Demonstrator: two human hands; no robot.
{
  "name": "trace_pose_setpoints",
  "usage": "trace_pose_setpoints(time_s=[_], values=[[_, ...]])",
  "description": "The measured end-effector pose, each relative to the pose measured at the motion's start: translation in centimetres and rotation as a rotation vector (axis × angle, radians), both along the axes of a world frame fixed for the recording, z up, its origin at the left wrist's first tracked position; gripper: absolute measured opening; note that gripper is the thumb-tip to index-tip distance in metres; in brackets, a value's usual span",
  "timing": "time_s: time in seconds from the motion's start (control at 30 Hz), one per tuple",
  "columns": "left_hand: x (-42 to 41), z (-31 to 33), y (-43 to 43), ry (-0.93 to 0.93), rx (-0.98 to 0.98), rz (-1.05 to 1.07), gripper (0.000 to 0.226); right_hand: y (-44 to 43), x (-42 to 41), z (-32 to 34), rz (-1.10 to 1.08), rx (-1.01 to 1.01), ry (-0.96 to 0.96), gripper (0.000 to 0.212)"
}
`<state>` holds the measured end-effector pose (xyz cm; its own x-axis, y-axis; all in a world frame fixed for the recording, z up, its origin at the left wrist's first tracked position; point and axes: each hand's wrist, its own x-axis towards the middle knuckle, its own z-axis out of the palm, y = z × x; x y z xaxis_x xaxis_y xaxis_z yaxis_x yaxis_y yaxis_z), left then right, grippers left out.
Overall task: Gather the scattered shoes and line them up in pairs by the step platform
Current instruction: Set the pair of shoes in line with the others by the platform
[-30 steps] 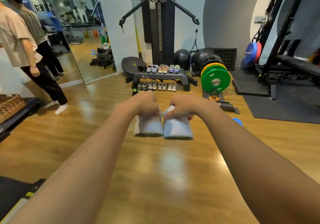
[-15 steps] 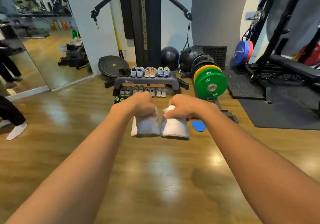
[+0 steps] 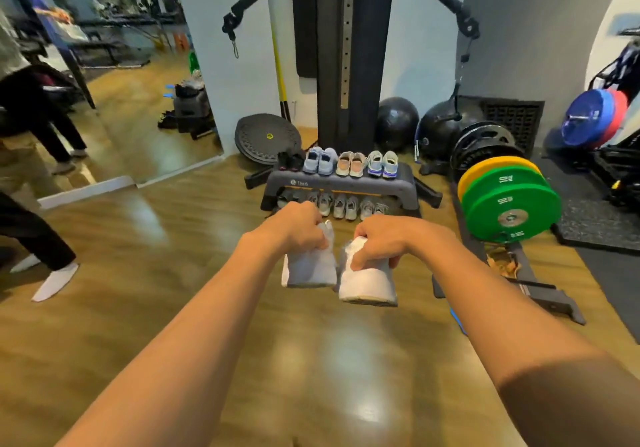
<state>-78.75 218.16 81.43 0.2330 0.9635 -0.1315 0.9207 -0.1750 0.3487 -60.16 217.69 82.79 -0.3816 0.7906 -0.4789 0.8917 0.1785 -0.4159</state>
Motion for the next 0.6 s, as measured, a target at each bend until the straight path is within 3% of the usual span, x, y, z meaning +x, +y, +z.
trace_pose_setpoints(time_s=[0.1, 0.23, 0.4, 0.6], values=[[-2.8, -2.6, 8.3, -0.021, -0.022, -0.002, 0.036, 8.0, -2.4, -2.2, -0.025, -0.014, 0.031, 0.037], [-6.0, -5.9, 19.2, -0.002, -0.23, -0.081, 0.033, 17.4, -4.4, -5.2, -0.089, -0.044, 0.029, 0.042], [-6.8, -9.6, 31.6, 0.064, -0.209, -0.112, 0.042, 29.0, -6.1, -8.0, -0.113, 0.004, 0.006, 0.035], [-7.0, -14.9, 46.0, 0.051, -0.208, -0.093, 0.026, 44.5, -6.9, -14.9, -0.217, -0.045, -0.029, 0.064]])
